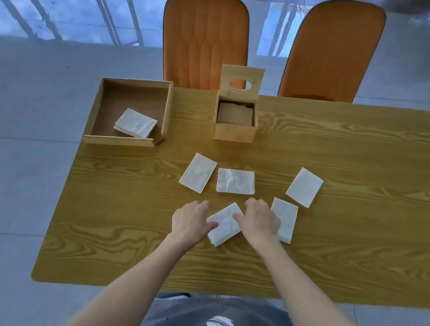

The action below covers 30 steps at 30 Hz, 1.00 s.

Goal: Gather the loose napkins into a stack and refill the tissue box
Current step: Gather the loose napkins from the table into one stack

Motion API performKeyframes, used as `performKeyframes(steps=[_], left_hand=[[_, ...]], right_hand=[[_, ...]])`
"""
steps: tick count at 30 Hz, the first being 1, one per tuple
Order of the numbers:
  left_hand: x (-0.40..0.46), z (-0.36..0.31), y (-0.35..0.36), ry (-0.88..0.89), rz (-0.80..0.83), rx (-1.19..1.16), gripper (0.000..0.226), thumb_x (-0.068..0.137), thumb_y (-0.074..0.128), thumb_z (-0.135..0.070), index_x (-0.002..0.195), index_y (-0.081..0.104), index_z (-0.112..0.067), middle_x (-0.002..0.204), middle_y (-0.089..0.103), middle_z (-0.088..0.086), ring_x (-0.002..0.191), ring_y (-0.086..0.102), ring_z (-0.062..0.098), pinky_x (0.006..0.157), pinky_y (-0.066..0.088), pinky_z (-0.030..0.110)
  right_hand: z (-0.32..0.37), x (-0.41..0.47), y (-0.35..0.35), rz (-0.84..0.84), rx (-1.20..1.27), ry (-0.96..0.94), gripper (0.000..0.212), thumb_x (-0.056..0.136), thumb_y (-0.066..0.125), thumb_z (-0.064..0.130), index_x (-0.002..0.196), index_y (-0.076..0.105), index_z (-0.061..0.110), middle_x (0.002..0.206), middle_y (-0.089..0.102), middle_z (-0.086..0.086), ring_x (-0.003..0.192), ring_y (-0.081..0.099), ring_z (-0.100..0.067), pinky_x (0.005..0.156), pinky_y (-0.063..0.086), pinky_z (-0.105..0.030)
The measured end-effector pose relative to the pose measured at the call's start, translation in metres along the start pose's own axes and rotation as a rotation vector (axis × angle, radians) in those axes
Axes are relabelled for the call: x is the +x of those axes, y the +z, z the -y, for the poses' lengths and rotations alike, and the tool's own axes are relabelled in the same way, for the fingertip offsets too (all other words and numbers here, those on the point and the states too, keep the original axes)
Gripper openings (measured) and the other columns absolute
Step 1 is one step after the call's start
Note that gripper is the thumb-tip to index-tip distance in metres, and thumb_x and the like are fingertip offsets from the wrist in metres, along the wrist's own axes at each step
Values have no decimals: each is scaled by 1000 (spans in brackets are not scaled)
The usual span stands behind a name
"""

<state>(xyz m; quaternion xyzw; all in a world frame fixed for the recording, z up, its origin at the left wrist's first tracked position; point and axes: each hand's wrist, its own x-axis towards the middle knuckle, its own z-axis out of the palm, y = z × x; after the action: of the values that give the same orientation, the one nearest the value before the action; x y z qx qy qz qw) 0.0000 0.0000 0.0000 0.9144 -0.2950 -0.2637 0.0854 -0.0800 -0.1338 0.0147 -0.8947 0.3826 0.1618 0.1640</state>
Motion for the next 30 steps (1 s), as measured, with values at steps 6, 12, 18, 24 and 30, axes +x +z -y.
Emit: performKeyframes(steps=[6, 12, 18, 24, 30], left_hand=[[4, 1, 9, -45, 13, 20, 51, 85, 67, -48, 126, 56, -21, 119, 62, 5, 109, 60, 25, 80, 48, 36], [9, 3, 14, -65, -11, 8, 42, 83, 71, -42, 117, 59, -22, 120, 56, 5, 113, 53, 26, 88, 46, 37], [12, 4, 14, -75, 28, -63, 27, 85, 68, -39, 105, 66, -22, 115, 56, 4, 111, 53, 25, 87, 44, 36], [14, 4, 8, -48, 87, -181, 47, 77, 74, -37, 117, 54, -23, 103, 66, -1, 99, 61, 22, 84, 51, 40], [19, 14, 3, -31, 121, -230, 51, 77, 73, -52, 120, 63, -27, 108, 54, 4, 108, 48, 23, 88, 47, 37]], right_hand=[[2, 4, 6, 57, -54, 41, 45, 93, 63, 44, 124, 55, 13, 121, 56, -7, 110, 59, -26, 81, 48, -36], [0, 12, 12, 36, -36, 41, 38, 92, 64, 42, 119, 60, 15, 120, 55, -7, 109, 56, -25, 83, 47, -36], [-5, 15, 14, 24, 12, -2, 29, 93, 63, 41, 109, 62, 17, 107, 66, -3, 102, 61, -23, 80, 49, -35], [-12, 16, 16, 106, 193, -90, 28, 93, 66, 29, 119, 64, 19, 110, 71, -1, 103, 65, -22, 87, 53, -37], [-9, 28, 6, 258, 406, -205, 15, 90, 68, 28, 103, 73, 23, 100, 72, 5, 96, 66, -15, 85, 55, -36]])
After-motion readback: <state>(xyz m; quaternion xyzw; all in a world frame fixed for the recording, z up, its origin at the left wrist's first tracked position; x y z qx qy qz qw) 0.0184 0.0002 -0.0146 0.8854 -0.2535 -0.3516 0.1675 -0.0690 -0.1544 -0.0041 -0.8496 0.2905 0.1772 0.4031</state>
